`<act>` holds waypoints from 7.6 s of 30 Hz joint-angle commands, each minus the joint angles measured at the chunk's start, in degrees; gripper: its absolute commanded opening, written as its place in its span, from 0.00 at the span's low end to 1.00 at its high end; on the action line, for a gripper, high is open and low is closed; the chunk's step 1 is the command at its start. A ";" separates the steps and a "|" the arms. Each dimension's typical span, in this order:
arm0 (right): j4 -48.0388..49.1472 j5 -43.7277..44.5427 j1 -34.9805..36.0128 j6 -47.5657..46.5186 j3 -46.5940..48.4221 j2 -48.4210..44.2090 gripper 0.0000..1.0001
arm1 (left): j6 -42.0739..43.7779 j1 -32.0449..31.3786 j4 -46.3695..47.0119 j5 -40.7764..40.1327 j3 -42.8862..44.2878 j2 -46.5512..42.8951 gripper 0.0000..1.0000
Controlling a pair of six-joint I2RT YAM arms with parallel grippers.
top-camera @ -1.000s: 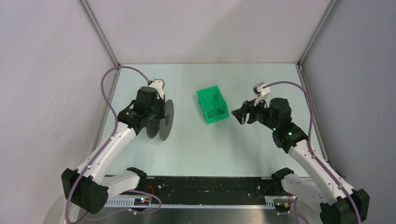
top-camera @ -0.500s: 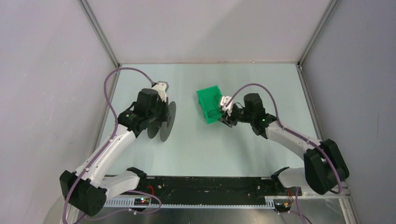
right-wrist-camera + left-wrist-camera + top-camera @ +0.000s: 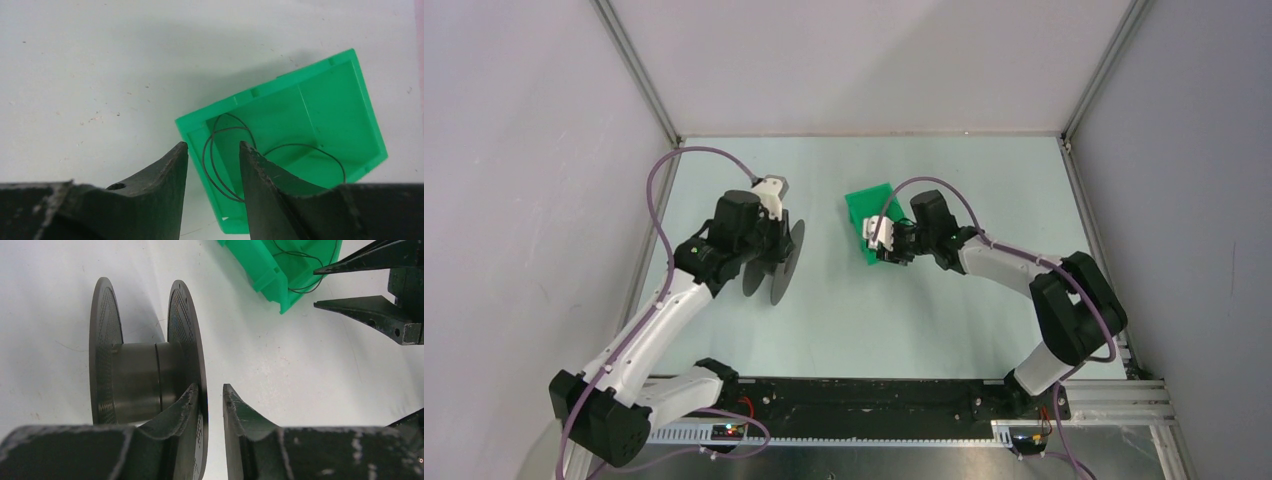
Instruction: Wrap the cables
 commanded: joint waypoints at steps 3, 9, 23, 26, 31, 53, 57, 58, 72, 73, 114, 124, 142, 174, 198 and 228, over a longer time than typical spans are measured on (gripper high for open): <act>-7.41 0.81 0.14 -6.27 4.46 2.30 0.46 | -0.79 -0.41 1.46 2.42 -0.30 0.39 0.28; -10.40 1.95 0.35 -7.64 5.00 3.17 0.46 | -0.55 -0.41 1.44 -1.14 -0.56 0.44 0.29; -6.58 6.70 0.44 -8.30 4.96 4.73 0.34 | -1.21 -0.39 1.42 -5.37 -0.91 -1.28 0.42; -6.67 6.92 0.42 -8.60 5.02 4.03 0.18 | -1.17 -0.44 1.44 -5.38 -0.91 -1.28 0.43; -7.05 5.91 0.58 -8.42 4.99 1.78 0.00 | -1.12 -0.42 1.37 -5.02 -0.87 -1.52 0.44; -7.94 16.71 1.67 26.73 5.95 -24.73 0.00 | -1.26 -0.43 1.37 -3.27 -1.03 -0.91 0.32; -20.92 22.82 2.03 38.38 8.12 -31.17 0.00 | -1.37 -0.60 1.37 -0.78 -0.86 -1.20 0.10; -23.08 25.11 2.29 40.61 8.22 -31.96 0.00 | -1.38 -0.63 1.46 0.10 -0.80 -1.26 0.04; -33.68 25.95 5.88 73.58 -4.02 -27.94 0.32 | -0.89 -1.47 1.44 3.19 -0.78 -3.64 0.00; -33.41 27.14 5.90 74.08 -4.24 -28.02 0.33 | -0.88 -1.54 1.49 2.98 -0.76 -3.71 0.00; -6.95 33.91 11.81 77.38 -14.18 -14.45 0.34 | -0.24 -2.41 1.39 -1.96 -1.30 -4.42 0.00; -5.86 33.64 16.11 73.83 -14.25 -9.58 0.35 | -0.24 -2.41 1.37 -1.92 -1.27 -4.31 0.00; -8.59 35.66 16.22 75.02 -11.75 -6.38 0.00 | -0.54 -2.41 1.39 -1.70 -1.46 -4.60 0.00; -52.89 64.23 -1.48 79.13 15.47 -51.28 0.00 | 0.12 -24.78 1.04 -6.20 -1.91 -8.33 0.00; -30.59 37.92 4.74 88.53 3.02 -44.15 0.00 | -0.26 -32.99 8.49 -4.53 0.38 -3.54 0.38; -15.86 28.79 9.53 94.98 2.71 -29.66 0.00 | 61.38 -40.36 18.17 -8.73 -3.59 -8.92 0.57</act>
